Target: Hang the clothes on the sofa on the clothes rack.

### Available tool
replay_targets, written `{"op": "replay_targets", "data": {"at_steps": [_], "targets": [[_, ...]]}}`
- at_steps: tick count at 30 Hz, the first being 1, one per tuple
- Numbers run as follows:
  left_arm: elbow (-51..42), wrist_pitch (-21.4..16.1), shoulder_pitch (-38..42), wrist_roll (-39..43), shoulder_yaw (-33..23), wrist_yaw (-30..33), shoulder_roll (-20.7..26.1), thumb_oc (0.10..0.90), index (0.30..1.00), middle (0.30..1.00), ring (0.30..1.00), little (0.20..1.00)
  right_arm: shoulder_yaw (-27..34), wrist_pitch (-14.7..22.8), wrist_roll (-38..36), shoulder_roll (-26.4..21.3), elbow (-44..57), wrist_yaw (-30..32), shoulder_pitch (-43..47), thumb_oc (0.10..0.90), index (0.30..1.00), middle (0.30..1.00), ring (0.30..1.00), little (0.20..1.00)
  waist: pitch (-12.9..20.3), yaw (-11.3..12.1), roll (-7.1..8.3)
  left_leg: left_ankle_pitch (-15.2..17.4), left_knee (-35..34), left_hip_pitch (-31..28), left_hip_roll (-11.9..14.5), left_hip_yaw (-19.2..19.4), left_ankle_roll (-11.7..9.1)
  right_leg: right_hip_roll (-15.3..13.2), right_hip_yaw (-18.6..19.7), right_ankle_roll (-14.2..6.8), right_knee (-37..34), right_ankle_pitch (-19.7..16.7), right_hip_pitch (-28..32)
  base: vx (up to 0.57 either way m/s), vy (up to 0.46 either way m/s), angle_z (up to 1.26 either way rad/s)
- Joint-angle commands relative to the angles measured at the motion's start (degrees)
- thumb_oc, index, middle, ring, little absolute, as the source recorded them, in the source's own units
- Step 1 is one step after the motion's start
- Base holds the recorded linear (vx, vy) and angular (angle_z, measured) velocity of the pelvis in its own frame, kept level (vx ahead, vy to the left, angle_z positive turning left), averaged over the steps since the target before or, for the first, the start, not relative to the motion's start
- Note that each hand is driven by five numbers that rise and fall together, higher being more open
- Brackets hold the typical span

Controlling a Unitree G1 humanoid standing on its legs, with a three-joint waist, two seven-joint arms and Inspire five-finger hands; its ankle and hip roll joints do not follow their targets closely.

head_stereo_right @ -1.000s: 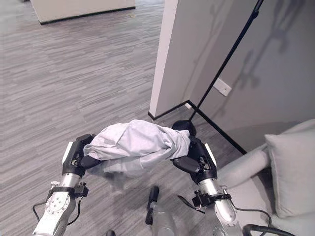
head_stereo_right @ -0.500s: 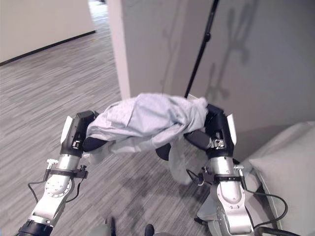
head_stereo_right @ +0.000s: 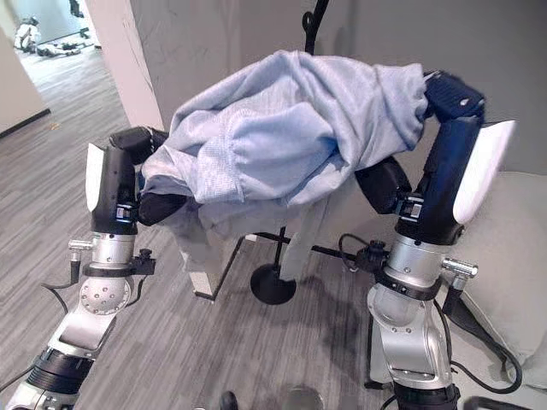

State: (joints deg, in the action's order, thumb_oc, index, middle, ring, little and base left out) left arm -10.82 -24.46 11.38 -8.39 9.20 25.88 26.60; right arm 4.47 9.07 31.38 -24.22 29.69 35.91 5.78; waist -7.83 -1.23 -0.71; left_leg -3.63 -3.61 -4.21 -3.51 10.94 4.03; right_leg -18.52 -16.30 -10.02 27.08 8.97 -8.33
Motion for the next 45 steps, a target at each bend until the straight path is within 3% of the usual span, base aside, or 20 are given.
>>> {"op": "replay_targets", "data": {"at_steps": [1, 3, 4, 7, 8, 9, 12, 13, 15, 16, 18, 19, 20, 22, 24, 25, 27, 29, 34, 45], "targets": [[1.0, -0.6, 1.9, 1.1, -8.8, 7.5, 1.5, 0.4, 0.3, 0.3, 0.3, 0.3, 11.2, -6.1, 1.2, 0.5, -2.2, 10.0, 6.6, 0.4, 0.3, 0.3, 0.3, 0.3, 5.0, 0.0, 0.78, 5.4, -1.3, -4.2, 6.8, -3.3, -5.5, -0.1, 1.5, 0.3, -17.9, -14.6, 3.5, 0.27, -0.393, -0.12], [1.4, -0.5, 2.8, 0.8, -8.3, 7.8, 1.5, 0.4, 0.3, 0.3, 0.3, 0.3, 11.0, -6.6, 1.8, 0.3, -2.6, 10.4, 6.8, 0.4, 0.3, 0.3, 0.3, 0.3, 5.1, 0.2, 0.8, 5.9, -1.3, -4.6, 7.6, -3.4, -6.1, -1.8, 2.1, -0.8, -22.1, -17.7, 3.7, 0.18, -0.244, 0.15], [2.3, -0.2, 4.4, 0.3, -8.0, 8.3, 1.5, 0.4, 0.3, 0.3, 0.3, 0.3, 10.2, -7.0, 2.7, -0.2, -3.1, 9.7, 6.4, 0.4, 0.3, 0.3, 0.3, 0.3, 5.2, 0.0, 1.18, 7.0, -1.4, -6.1, 9.3, -3.5, -7.5, -5.3, 3.6, -2.2, -25.9, -21.3, 3.2, 0.26, -0.303, 0.14], [3.3, -0.2, 5.0, 0.0, -8.0, 9.0, 1.9, 0.4, 0.3, 0.3, 0.3, 0.3, 9.4, -7.0, 2.6, -0.7, -3.9, 8.9, 5.7, 0.4, 0.3, 0.3, 0.3, 0.3, 4.9, 0.0, 2.51, 8.0, -1.4, -8.4, 10.7, -3.0, -9.0, -6.6, 5.2, -4.0, -27.9, -25.3, 3.1, 0.22, -0.271, 0.23], [3.6, -0.2, 4.8, -0.3, -8.4, 8.5, 2.1, 0.4, 0.3, 0.3, 0.3, 0.3, 9.4, -6.7, 2.4, -1.5, -3.9, 7.7, 5.3, 0.4, 0.3, 0.3, 0.3, 0.3, 5.3, 0.3, 3.49, 8.7, -1.4, -8.8, 11.0, -2.9, -9.7, -6.5, 5.0, -4.4, -29.5, -24.7, 4.3, 0.37, -0.504, 0.19], [4.1, 0.0, 3.9, -0.5, -8.5, 8.6, 2.2, 0.4, 0.3, 0.3, 0.3, 0.3, 9.5, -6.8, 3.0, -2.2, -4.3, 7.5, 4.9, 0.4, 0.3, 0.3, 0.3, 0.3, 5.6, 0.3, 5.28, 8.5, -1.4, -9.9, 12.4, -2.8, -11.0, -5.2, 5.8, -5.0, -28.0, -26.4, 4.5, 0.25, -0.358, 0.09], [4.9, -0.2, 3.3, 0.9, -8.4, 9.0, 1.2, 0.4, 0.3, 0.3, 0.3, 0.3, 9.2, -5.5, 1.9, -2.7, -4.2, 6.4, 4.0, 0.4, 0.3, 0.3, 0.3, 0.3, 5.9, 0.1, 5.43, 7.5, -1.4, -10.0, 15.1, -3.0, -12.1, -2.5, 7.1, -4.8, -26.6, -23.2, 4.0, 0.21, -0.299, 0.12], [5.0, -1.2, 2.5, 2.7, -8.1, 8.4, 0.8, 0.4, 0.3, 0.3, 0.3, 0.3, 9.7, -4.2, 1.2, -4.9, -3.3, 5.9, 4.9, 0.4, 0.3, 0.3, 0.3, 0.3, 6.5, -0.2, 4.42, 3.9, -1.3, -9.5, 18.3, -3.6, -13.6, 0.7, 6.6, -3.7, -25.6, -19.9, 4.0, 0.24, -0.401, 0.0], [5.4, -1.1, 2.5, 3.3, -8.2, 8.1, 0.7, 0.4, 0.3, 0.3, 0.3, 0.3, 9.8, -3.8, 1.1, -6.1, -3.6, 5.7, 5.7, 0.4, 0.3, 0.3, 0.3, 0.3, 6.9, -0.2, 3.3, 0.9, -0.9, -8.7, 20.1, -4.4, -14.5, 2.9, 5.8, -2.5, -26.1, -18.5, 4.5, 0.14, -0.297, -0.02], [5.6, -0.8, 2.7, 3.3, -8.8, 7.7, 1.4, 0.4, 0.3, 0.3, 0.3, 0.3, 9.4, -2.7, 0.3, -7.2, -4.0, 5.9, 6.9, 0.4, 0.3, 0.3, 0.3, 0.3, 7.1, 0.4, 2.67, -4.2, 2.7, -6.8, 21.8, -5.8, -14.8, 5.9, 5.4, -1.0, -28.0, -16.9, 6.2, 0.08, -0.211, 0.05], [5.5, -0.7, 2.7, 3.0, -9.5, 7.9, 1.8, 0.4, 0.3, 0.3, 0.3, 0.3, 8.8, -2.0, -0.1, -7.7, -4.7, 6.3, 8.0, 0.4, 0.3, 0.3, 0.3, 0.3, 7.0, 0.3, 2.41, -5.9, 6.0, -5.0, 23.2, -7.0, -15.0, 7.5, 4.1, 0.2, -29.6, -16.4, 7.8, 0.11, -0.311, -0.09], [5.8, -0.4, 3.5, 2.6, -10.2, 8.4, 2.6, 0.4, 0.3, 0.3, 0.3, 0.3, 7.6, -1.6, -1.1, -8.2, -5.0, 6.2, 9.6, 0.4, 0.3, 0.3, 0.3, 0.3, 5.9, 1.2, 3.28, -9.5, 12.6, -1.8, 23.5, -8.2, -14.0, 8.6, 3.6, 1.9, -30.5, -15.7, 10.1, 0.09, -0.293, -0.06], [5.8, -0.4, 3.6, 2.6, -10.2, 8.4, 2.6, 0.4, 0.3, 0.3, 0.3, 0.3, 7.6, -1.5, -1.1, -8.2, -5.1, 6.2, 9.7, 0.4, 0.3, 0.3, 0.3, 0.3, 5.8, 1.0, 3.28, -9.4, 13.1, -1.5, 23.5, -8.5, -14.0, 8.6, 3.5, 1.9, -30.6, -15.7, 10.1, 0.09, -0.263, 0.09], [6.8, 0.1, 5.0, 0.9, -10.8, 9.2, 3.9, 0.4, 0.3, 0.3, 0.3, 0.3, 6.4, -1.1, -1.5, -9.1, -6.4, 5.6, 10.6, 0.4, 0.3, 0.3, 0.3, 0.3, 4.9, 1.6, 4.55, -7.3, 17.5, 0.9, 22.1, -8.1, -11.7, 8.8, 2.8, 3.3, -31.0, -14.2, 12.0, 0.11, -0.186, 0.08], [9.2, 1.2, 7.4, -1.5, -11.5, 10.5, 5.1, 0.4, 0.3, 0.3, 0.3, 0.3, 5.4, -0.8, -2.3, -9.6, -7.6, 4.7, 11.5, 0.4, 0.3, 0.3, 0.3, 0.3, 4.5, 2.7, 5.33, 0.1, 16.1, 4.6, 16.3, -9.2, -10.1, 9.2, 3.2, 3.6, -31.6, -12.9, 13.9, 0.17, -0.127, 0.15], [11.8, 2.0, 10.3, -3.1, -11.2, 11.1, 6.3, 0.4, 0.3, 0.3, 0.3, 0.3, 4.6, -0.8, -2.9, -10.0, -9.9, 4.3, 13.2, 0.4, 0.3, 0.3, 0.3, 0.3, 5.0, 3.2, 5.37, 2.6, 11.0, 5.8, 12.0, -9.1, -9.3, 9.2, 3.0, 2.9, -31.8, -12.4, 14.1, 0.15, -0.02, 0.26], [13.6, 2.1, 12.4, -2.6, -9.7, 11.2, 6.3, 0.4, 0.3, 0.3, 0.3, 0.3, 3.2, -0.5, -2.8, -11.4, -12.8, 4.7, 14.1, 0.4, 0.3, 0.3, 0.3, 0.3, 5.0, 4.2, 5.0, -0.1, 7.4, 9.0, 9.6, -8.5, -9.2, 9.7, 2.8, 2.8, -31.9, -11.9, 15.1, 0.1, 0.046, 0.13], [18.8, 4.3, 17.7, -5.2, -7.4, 10.4, 8.5, 0.4, 0.3, 0.3, 0.3, 0.3, 3.1, -3.2, -3.0, -13.3, -18.1, 4.4, 15.4, 0.4, 0.3, 0.3, 0.3, 0.3, 5.9, 3.9, 3.66, -1.3, 3.7, 9.3, 8.2, -9.1, -9.5, 10.7, 4.1, 2.8, -31.0, -10.9, 15.3, 0.17, 0.107, 0.06], [28.4, 5.8, 26.3, -6.2, -1.7, 10.5, 11.1, 0.4, 0.3, 0.3, 0.3, 0.3, -0.2, -5.1, -4.1, -14.5, -26.2, 5.6, 20.1, 0.4, 0.3, 0.3, 0.3, 0.3, 7.9, 2.8, 2.65, -2.0, -1.1, 4.6, 7.3, -8.4, -9.1, 9.6, 4.1, 2.2, -28.5, -9.9, 15.4, 0.13, 0.086, -0.12], [43.3, 8.5, 41.6, -6.3, 9.8, 8.7, 13.2, 0.4, 0.3, 0.3, 0.3, 0.3, -8.5, -7.4, -10.1, -19.1, -46.5, 6.9, 33.7, 0.4, 0.3, 0.3, 0.3, 0.3, 10.1, 2.4, 1.44, 1.1, -1.4, 0.3, 6.8, -6.3, -7.8, 7.1, 5.8, 0.5, -28.3, -10.4, 16.5, 0.1, 0.067, -0.05]]}}
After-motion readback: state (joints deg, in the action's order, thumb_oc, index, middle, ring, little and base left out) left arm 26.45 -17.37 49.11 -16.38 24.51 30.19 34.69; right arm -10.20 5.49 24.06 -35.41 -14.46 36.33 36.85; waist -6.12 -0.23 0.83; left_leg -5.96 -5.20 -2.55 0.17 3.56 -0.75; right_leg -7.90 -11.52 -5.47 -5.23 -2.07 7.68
